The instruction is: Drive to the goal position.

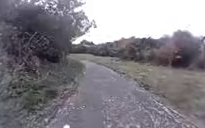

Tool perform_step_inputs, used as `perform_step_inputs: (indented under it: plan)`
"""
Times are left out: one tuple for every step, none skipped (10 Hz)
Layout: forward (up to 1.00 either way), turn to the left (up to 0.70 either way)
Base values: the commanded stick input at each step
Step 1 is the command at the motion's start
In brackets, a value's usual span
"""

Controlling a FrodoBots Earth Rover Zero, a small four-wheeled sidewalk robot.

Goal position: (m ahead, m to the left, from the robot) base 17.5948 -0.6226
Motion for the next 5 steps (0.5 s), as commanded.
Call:
perform_step_inputs:
  plan:
    - [0.85, 0.0]
    - [0.85, 0.0]
    - [0.85, 0.0]
    - [0.85, 0.0]
    - [0.85, 0.0]
